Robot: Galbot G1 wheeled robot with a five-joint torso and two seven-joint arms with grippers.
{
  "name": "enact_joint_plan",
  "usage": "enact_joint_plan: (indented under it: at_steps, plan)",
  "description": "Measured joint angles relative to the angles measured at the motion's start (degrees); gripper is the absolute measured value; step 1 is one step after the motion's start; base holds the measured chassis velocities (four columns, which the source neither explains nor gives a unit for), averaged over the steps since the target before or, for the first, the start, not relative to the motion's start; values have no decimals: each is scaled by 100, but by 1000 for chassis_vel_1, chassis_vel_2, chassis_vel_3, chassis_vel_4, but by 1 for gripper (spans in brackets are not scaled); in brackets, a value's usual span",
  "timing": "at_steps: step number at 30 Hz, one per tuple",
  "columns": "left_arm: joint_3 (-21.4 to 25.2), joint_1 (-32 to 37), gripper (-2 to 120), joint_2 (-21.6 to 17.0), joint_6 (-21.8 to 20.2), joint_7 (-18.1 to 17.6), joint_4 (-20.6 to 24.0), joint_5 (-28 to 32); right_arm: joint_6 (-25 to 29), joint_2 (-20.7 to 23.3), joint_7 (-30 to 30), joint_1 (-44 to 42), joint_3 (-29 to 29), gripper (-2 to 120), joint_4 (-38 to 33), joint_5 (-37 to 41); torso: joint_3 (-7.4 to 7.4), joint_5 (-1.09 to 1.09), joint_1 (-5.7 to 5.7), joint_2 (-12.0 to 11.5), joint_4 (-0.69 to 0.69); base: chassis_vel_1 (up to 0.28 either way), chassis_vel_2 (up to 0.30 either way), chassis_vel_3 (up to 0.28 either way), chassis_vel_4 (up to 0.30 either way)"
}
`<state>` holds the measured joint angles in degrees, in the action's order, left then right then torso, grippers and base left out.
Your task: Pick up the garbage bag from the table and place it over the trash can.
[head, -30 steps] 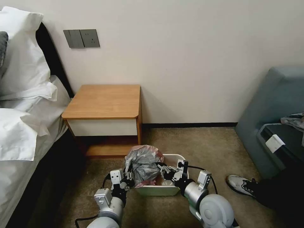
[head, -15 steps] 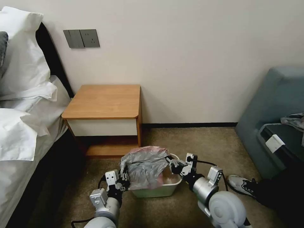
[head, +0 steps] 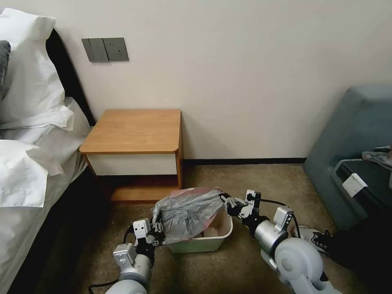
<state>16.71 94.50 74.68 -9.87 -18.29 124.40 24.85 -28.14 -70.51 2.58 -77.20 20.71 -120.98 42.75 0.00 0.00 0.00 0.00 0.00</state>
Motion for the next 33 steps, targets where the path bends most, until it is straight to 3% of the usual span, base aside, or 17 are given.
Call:
enact_joint_plan:
  at_steps: [8, 22, 33]
  plan:
    - [8, 42, 6, -4, 233, 203, -130, -368, -349, 283, -230, 598, -29, 0, 148, 337, 0, 0, 0, 0, 1, 0, 0, 0, 0]
    - [19, -7, 6, 1, 220, 145, -143, -115, -784, 289, -568, 653, 13, 0, 187, 532, 0, 0, 0, 0, 0, 0, 0, 0, 0]
    - [119, -144, 6, 43, 103, -24, -205, 221, -844, 395, -564, 197, 136, 39, -597, 967, -1, -1, 0, 0, 0, 0, 0, 0, 0]
